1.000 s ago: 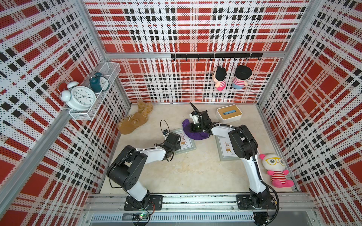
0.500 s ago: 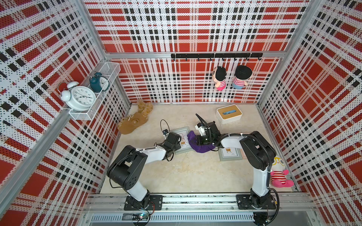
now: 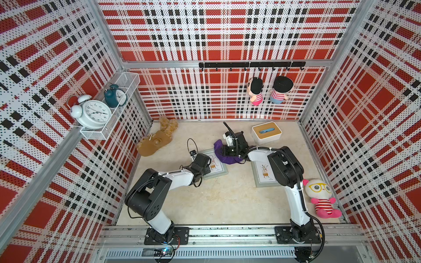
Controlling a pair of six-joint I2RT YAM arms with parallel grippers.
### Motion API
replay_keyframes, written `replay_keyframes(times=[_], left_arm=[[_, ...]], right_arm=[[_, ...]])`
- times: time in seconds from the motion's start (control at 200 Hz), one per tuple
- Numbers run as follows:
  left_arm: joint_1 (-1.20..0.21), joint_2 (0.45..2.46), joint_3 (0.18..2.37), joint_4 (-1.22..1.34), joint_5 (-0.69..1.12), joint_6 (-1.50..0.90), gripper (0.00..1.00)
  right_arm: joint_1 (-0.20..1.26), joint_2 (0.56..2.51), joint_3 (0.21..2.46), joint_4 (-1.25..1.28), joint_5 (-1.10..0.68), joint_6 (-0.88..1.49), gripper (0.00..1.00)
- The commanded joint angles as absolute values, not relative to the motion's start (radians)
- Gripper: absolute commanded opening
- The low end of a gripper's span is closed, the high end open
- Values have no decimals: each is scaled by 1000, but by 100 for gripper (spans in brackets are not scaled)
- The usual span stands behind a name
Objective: Wipe the picture frame with a cloth
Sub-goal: Wipe the dirt from the picture frame.
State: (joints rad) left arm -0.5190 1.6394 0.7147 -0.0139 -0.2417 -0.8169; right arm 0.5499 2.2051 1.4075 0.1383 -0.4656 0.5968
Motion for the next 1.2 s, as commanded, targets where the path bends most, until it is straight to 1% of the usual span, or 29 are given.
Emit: replay_keyframes(times=[0.0,0.07,0.135,0.246,0.356,0.501,0.681,0.792,0.867,1.017,1.132,1.147,1.192], left_arm=[[-526,1715,651,-148,-179,-867,19],[-525,1704,635,-123,-167,-892,19],[-525,1693,625,-106,-158,-909,19],[-525,1667,620,-88,-144,-927,19],[-525,1633,615,-51,-107,-937,21],[-524,1588,622,-1,-41,-948,29],[-501,1544,624,36,14,-947,39],[-437,1503,599,45,45,-920,46],[-376,1471,568,87,113,-897,52],[-280,1463,534,200,299,-845,52],[-255,1489,542,224,352,-804,48],[-226,1494,544,225,354,-798,48],[-213,1510,550,223,352,-784,46]], right_arm=[[565,2103,1190,13,-415,572,0],[573,1996,1076,27,-425,561,0],[577,1901,1019,9,-409,561,0],[583,1792,1020,-56,-378,560,0],[626,1769,1057,-93,-345,521,0],[701,1809,1096,-108,-304,519,0],[743,1798,1086,-106,-236,546,0],[744,1756,1070,-135,-148,589,0],[745,1733,1075,-164,-113,586,0],[777,1746,1123,-200,-113,598,0],[830,1788,1194,-239,-83,620,0],[836,1794,1205,-247,-77,628,0],[852,1810,1236,-272,-64,653,0]])
